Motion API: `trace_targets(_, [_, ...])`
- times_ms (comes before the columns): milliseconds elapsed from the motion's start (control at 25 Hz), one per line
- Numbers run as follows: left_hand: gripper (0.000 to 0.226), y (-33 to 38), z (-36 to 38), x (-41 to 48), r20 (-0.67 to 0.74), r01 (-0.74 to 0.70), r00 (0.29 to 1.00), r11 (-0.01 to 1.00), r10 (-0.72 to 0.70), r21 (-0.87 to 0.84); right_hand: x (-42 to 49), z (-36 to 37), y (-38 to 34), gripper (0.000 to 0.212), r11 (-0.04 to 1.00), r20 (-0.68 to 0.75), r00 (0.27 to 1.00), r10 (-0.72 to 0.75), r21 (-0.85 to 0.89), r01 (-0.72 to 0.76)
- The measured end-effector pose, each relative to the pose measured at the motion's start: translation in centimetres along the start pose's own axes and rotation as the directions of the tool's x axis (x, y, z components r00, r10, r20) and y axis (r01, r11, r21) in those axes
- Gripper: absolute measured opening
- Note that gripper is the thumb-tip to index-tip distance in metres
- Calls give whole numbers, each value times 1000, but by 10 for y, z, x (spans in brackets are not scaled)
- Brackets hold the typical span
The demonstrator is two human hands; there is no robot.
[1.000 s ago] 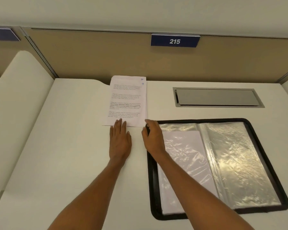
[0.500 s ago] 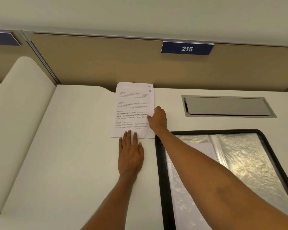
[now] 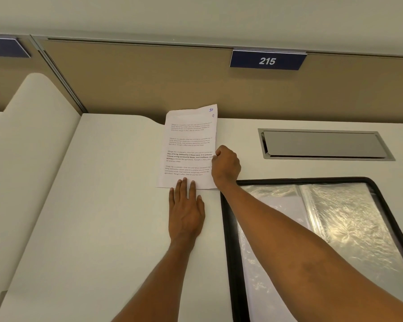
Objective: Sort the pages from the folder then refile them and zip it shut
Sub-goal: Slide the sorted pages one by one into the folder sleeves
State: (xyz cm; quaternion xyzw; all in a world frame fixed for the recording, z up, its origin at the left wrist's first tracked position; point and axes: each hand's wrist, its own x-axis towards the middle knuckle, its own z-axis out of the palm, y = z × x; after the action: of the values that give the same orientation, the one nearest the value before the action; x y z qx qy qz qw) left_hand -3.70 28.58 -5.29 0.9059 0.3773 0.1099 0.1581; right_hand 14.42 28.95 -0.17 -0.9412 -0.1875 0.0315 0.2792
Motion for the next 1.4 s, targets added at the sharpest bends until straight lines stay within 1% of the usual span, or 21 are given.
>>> trace_targets(80, [62,-1,0,0,2,-5,1000,1000,5,4,-4,2,2,15,997,-31,998,-53,-54,51])
trace_targets(160, [64,-1,0,0,6,-4,1000,1000,4,10,-6,2,3,11,995,-33,996,-78,-67,76])
trace_targets(280, [64,0,-1,0,5,-6,1000,1000,6,8,-6,-1,3,6,979,-47,991,-127,-169,117])
trace_targets(320, [63,0,-1,0,6,-6,1000,1000,6,8,-6,-1,3,6,974,-55,987,-150,-179,138])
trace_targets(360, [62,-1,-1,0,6,-4,1000,1000,4,7,-5,0,4,6,975,-59,983,-176,-150,166])
trace_targets(400, [61,-1,-1,0,8,-1,1000,1000,1,6,-6,0,3,6,979,-54,980,-194,-73,190])
trace_targets(440, [60,-1,-1,0,10,2,1000,1000,-2,5,-8,-1,2,6,982,-47,983,-180,47,182])
trace_targets(520, [61,1,-2,-1,6,7,1000,1000,-7,3,-9,-1,1,4,955,-7,997,-81,285,79])
trace_targets(560, [62,1,-3,-1,0,7,1000,1000,-7,3,-9,-1,1,7,933,14,1000,-16,359,10])
trace_targets(680, [63,1,-4,-2,-36,4,999,1000,-4,10,-6,-1,2,19,850,102,983,152,495,-182])
trace_targets(760, [59,1,-5,-4,-73,-5,997,1000,6,4,-4,-6,7,21,745,158,955,250,598,-294])
trace_targets(840, [57,2,-9,-4,-124,-3,992,1000,0,-20,-3,-15,17,22,659,203,928,313,657,-366])
trace_targets(920, [58,4,-14,-6,-171,13,985,998,-25,-68,-3,-27,32,23,610,235,909,344,679,-407])
trace_targets(1040, [59,4,-18,-7,-180,41,981,988,-68,-148,-6,-56,60,27,550,266,884,385,703,-451])
trace_targets(1120, [59,6,-20,-11,-192,64,977,983,-98,-174,-14,-78,85,29,497,306,871,385,727,-474])
trace_targets(1200, [56,13,-24,-15,-189,113,968,956,-168,-271,-24,-101,112,28,472,350,864,362,730,-494])
trace_targets(1280, [50,25,-27,-17,-151,153,958,882,-242,-445,-36,-124,140,24,436,398,858,326,742,-509])
trace_targets(1320, [46,36,-31,-19,-120,157,959,835,-257,-527,-43,-136,155,23,406,427,851,305,750,-522])
trace_targets(1400, [34,63,-37,-18,-25,189,959,705,-281,-684,-57,-159,181,22,356,487,833,262,753,-553])
